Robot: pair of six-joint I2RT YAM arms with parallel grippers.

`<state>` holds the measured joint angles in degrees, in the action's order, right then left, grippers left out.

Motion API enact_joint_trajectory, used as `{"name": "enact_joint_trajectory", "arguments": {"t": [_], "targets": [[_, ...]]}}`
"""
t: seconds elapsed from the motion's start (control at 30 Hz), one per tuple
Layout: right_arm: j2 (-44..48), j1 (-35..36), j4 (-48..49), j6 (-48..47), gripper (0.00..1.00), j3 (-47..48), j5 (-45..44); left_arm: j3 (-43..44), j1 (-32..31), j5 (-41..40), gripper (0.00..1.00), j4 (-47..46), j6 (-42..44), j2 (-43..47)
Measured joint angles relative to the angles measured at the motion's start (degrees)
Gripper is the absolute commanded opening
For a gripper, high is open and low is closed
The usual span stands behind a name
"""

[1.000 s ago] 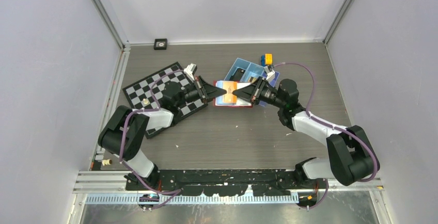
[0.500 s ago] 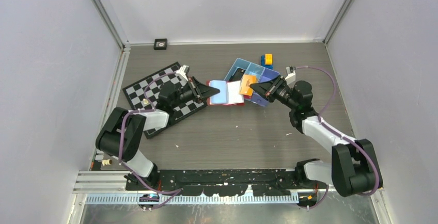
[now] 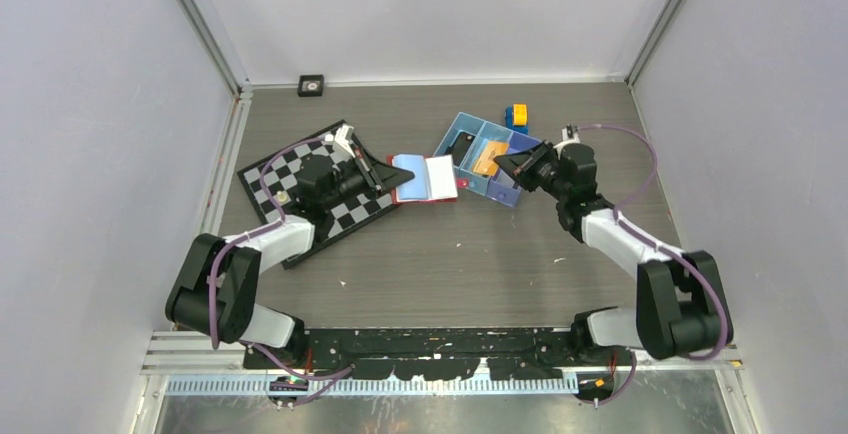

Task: Take the credit cards out of the card holder
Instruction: Place the credit card in the storage box.

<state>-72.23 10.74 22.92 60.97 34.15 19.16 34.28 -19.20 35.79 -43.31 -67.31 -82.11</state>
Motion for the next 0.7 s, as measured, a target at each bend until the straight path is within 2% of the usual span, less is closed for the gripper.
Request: {"name": "enact_joint_trajectory", "arguments": {"t": [0.2, 0.7], "targets": [[-11.17, 0.0, -0.07, 0.33, 0.0, 6.12, -0.66, 0.0, 0.11, -1.36, 0.0, 3.45, 2.49, 1.25], [-19.32, 0.0, -1.18, -2.03, 0.0, 13.9, -3.02, -0.48, 0.11, -2.21, 0.0, 4.66, 3.3, 1.77]]}}
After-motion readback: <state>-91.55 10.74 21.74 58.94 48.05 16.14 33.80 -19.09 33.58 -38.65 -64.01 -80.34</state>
